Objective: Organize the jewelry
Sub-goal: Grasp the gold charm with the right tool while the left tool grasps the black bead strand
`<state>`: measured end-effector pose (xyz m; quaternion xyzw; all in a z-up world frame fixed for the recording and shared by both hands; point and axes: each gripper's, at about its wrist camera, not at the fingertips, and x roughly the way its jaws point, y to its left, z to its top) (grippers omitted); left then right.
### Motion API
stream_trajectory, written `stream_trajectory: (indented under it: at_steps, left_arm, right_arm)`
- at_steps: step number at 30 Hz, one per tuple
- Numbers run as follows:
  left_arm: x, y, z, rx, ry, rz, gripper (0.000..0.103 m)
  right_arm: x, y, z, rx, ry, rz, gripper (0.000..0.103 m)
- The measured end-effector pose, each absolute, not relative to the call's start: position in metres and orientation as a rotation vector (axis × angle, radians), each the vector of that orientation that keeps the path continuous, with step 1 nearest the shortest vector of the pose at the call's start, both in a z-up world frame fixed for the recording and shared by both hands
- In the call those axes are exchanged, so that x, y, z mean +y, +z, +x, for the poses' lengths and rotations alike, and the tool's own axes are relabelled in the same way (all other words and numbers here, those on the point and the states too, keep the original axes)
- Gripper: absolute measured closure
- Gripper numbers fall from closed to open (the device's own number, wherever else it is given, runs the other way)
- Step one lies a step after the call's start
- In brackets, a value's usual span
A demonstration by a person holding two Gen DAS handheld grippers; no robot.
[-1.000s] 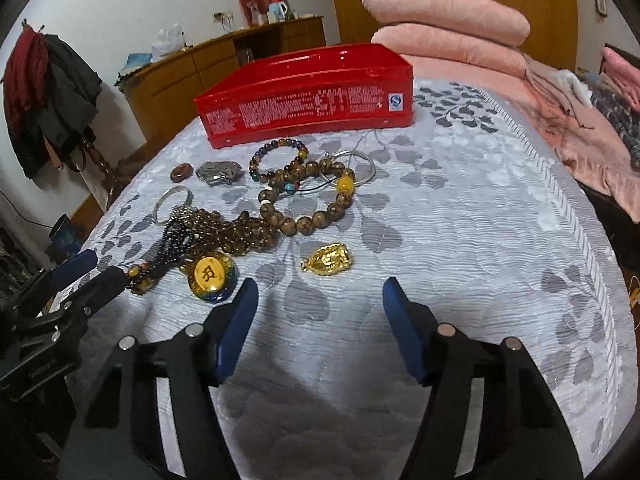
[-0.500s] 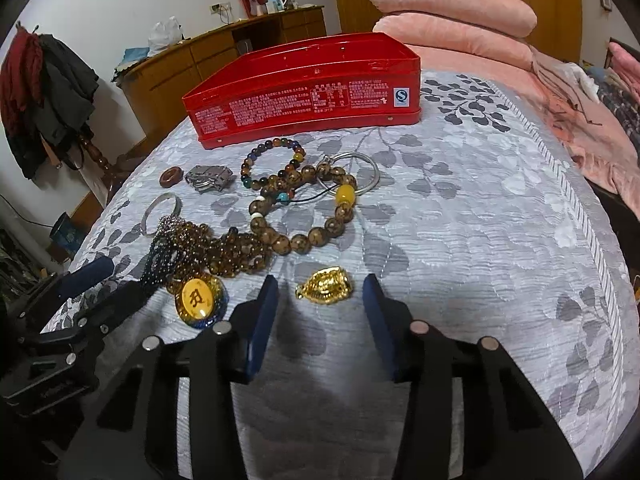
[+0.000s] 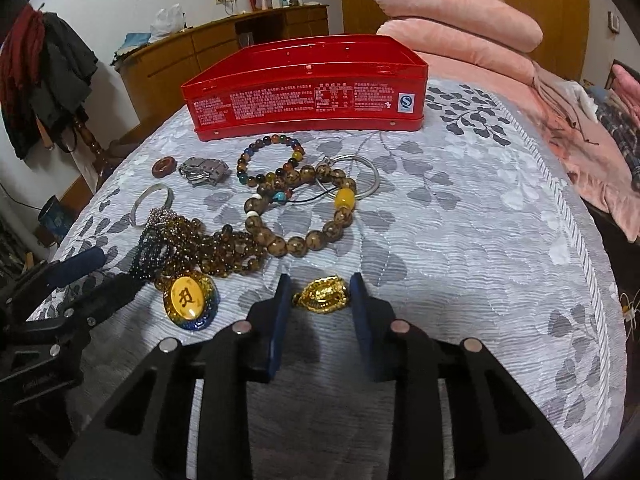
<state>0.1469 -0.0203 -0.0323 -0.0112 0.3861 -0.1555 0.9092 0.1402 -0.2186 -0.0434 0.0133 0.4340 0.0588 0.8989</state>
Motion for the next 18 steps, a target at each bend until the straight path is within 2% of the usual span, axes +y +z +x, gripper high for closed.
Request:
stream_trajectory:
  at_steps: [5,9,15,17,18]
  left_arm:
    - [-0.022,-0.032,0.147,0.801,-0.330,-0.029,0.032]
    - [-0.029,-0.033,0.149,0.817,-0.352,-0.025,0.050]
    - [-0.036,-0.034,0.155,0.833,-0.343,-0.001,0.056]
    - [-0.038,-0.035,0.156,0.836,-0.350,0.003,0.063]
    - [-0.039,-0.035,0.156,0.837,-0.348,0.006,0.069]
  right_arm:
    - [-0.223,-0.043,0.139,0.898,0.117,0.041,0.075]
    - [-0.224,-0.043,0.139,0.897,0.118,0.046,0.075]
    - [-0.225,-0.044,0.138,0.892,0.123,0.058,0.075]
    - [-0.226,-0.044,0.138,0.891,0.124,0.058,0.075]
    - [-0.225,-0.044,0.138,0.892,0.125,0.057,0.074]
